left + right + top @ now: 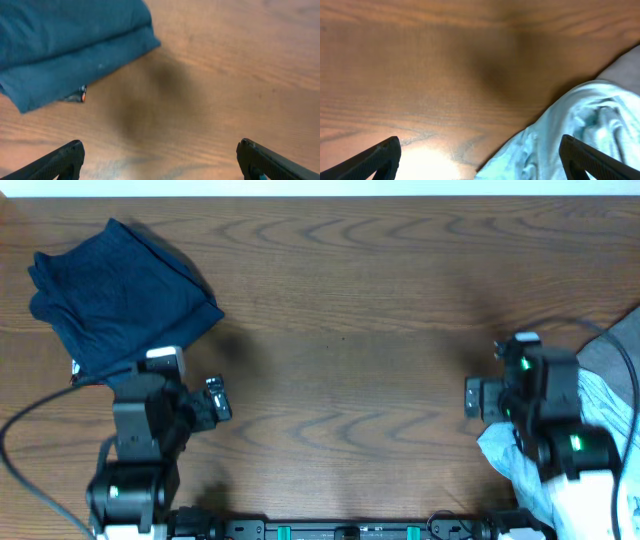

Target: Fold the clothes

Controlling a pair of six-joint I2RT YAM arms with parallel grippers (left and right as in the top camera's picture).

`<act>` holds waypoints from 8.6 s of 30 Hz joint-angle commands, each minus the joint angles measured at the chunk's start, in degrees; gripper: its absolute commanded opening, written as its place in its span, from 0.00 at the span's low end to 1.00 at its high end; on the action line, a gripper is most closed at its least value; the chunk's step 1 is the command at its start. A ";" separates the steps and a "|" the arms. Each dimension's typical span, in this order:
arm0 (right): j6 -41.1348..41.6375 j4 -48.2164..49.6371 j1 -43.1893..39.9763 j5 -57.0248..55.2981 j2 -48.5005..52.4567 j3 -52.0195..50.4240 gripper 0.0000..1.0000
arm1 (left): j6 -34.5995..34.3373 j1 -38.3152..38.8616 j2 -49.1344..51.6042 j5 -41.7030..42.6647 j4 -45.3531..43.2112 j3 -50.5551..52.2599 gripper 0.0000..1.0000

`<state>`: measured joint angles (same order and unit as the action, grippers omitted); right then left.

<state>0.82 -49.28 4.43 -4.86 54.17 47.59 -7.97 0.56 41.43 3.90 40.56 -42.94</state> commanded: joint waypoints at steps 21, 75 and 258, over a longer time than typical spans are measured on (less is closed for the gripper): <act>18.91 0.68 -5.70 -6.88 38.53 -5.35 0.70 | -0.72 0.17 6.43 0.13 0.59 -2.45 0.98; 14.97 3.08 21.88 -3.69 38.86 33.68 0.99 | -1.33 0.17 8.07 2.91 -12.76 -2.29 0.98; 13.64 -16.35 -14.60 -3.15 35.89 58.47 0.01 | -4.28 -3.02 33.40 16.68 -1.53 -37.94 0.06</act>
<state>15.44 -65.25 -9.65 -6.50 89.78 105.67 -12.21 -2.15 75.94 20.01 38.57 -80.09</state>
